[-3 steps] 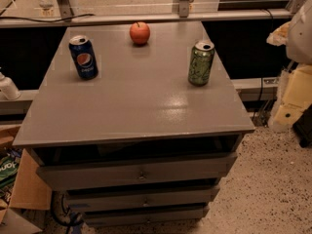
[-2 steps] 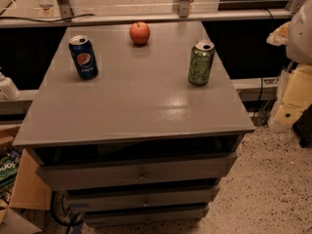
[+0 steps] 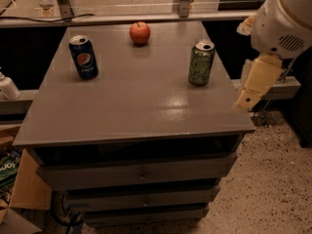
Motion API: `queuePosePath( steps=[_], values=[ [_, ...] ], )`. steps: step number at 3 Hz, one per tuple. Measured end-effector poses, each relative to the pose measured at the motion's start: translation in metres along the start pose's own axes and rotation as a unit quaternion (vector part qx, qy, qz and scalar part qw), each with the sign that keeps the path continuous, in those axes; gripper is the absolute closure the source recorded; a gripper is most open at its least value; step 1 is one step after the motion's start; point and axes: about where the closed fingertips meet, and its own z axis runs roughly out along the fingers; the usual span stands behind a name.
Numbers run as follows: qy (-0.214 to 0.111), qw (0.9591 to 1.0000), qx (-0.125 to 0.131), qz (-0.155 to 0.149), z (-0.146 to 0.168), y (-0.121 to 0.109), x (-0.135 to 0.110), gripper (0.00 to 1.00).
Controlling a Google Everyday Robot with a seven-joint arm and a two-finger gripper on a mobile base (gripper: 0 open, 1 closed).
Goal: Move apple near pepsi can
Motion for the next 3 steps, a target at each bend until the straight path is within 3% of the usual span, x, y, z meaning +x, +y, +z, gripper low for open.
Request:
queuePosePath(
  steps=[2,3],
  values=[
    [-0.064,0.9977,0.015,-0.017,0.05,-0.045,-0.09,0.0],
    [-0.09,0.9959,-0.001,-0.011,0.086,-0.064,-0.138,0.0]
  ],
)
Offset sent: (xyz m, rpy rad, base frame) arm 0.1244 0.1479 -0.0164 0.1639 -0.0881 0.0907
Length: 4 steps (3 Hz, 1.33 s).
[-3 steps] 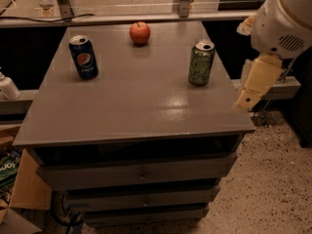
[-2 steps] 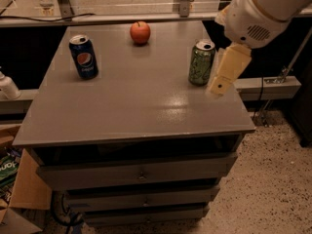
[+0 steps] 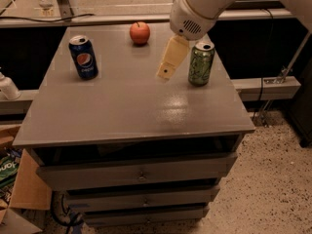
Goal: Move apple near pepsi can
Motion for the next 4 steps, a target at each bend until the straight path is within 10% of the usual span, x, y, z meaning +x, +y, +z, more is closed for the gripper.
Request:
queuePosePath(
  steps=[2,4],
  values=[
    [-0.018,0.9996,0.02,0.005,0.023,-0.024,-0.001,0.0],
    [-0.058,0.9955,0.056,0.049,0.082,-0.108,-0.001,0.0]
  ],
)
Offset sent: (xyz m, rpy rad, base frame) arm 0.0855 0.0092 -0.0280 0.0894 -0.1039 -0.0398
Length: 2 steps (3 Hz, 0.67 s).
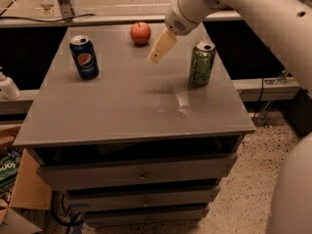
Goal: Move apple near pepsi can
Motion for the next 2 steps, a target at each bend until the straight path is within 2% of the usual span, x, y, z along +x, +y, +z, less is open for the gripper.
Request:
queuePosePath(
  steps=[1,2],
  values=[
    [-0.018,0.9996,0.012,0.018,0.025,-0.029,-0.015,0.0],
    [-0.029,0.999,0.009,0.032,0.054,-0.041,-0.035,0.0]
  ],
)
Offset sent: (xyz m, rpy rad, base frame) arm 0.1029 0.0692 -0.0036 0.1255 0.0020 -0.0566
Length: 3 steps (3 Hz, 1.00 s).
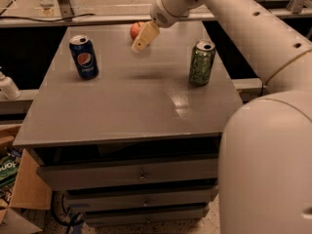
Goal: Move apple near pepsi can
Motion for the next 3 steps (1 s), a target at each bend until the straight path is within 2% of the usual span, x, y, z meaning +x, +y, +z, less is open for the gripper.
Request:
queuePosePath(
  steps=[1,2,3],
  values=[
    [0.003,0.9999,-0.005,0.009,0.029,-0.004,-0.012,0.0],
    [0.015,0.9997,-0.006,0.018,0.059,-0.007,-0.012,0.0],
    [0.024,0.9991,0.017,0.03,0.071,-0.021,-0.006,0.0]
  ],
)
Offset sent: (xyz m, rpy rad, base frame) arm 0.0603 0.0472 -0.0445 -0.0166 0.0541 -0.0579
